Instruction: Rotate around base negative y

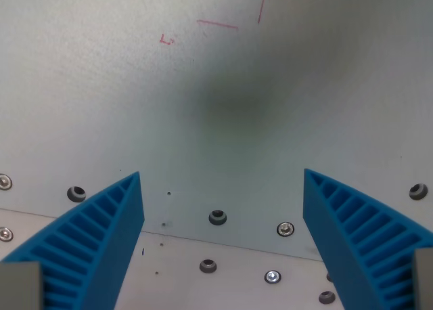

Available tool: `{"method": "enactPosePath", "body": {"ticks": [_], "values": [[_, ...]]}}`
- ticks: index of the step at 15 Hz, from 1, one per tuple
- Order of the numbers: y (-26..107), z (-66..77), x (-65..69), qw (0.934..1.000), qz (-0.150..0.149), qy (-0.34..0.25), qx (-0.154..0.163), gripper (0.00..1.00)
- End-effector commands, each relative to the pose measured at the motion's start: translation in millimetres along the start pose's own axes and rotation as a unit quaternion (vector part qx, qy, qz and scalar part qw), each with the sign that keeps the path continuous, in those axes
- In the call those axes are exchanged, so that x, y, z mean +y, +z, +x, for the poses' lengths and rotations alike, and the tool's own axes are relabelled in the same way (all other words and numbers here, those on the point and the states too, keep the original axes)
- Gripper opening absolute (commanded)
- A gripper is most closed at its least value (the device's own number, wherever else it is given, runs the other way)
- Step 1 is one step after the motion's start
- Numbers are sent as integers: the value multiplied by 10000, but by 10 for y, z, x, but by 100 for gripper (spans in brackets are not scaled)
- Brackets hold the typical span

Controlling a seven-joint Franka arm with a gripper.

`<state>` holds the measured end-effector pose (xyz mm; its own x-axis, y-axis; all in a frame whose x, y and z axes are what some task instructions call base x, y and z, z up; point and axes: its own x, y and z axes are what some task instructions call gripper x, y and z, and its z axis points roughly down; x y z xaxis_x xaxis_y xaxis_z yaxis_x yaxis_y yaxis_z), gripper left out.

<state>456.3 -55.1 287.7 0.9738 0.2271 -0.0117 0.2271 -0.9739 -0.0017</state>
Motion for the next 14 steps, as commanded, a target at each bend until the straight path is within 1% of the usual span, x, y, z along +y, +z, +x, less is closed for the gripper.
{"method": "enactPosePath", "body": {"ticks": [1, 7, 14], "values": [[-20, 1, 1, 10000, -21, -1, 79, 100], [-20, 1, 1, 9991, -100, 0, 420, 100], [-20, 1, 1, 9965, -193, 0, 817, 100]]}}
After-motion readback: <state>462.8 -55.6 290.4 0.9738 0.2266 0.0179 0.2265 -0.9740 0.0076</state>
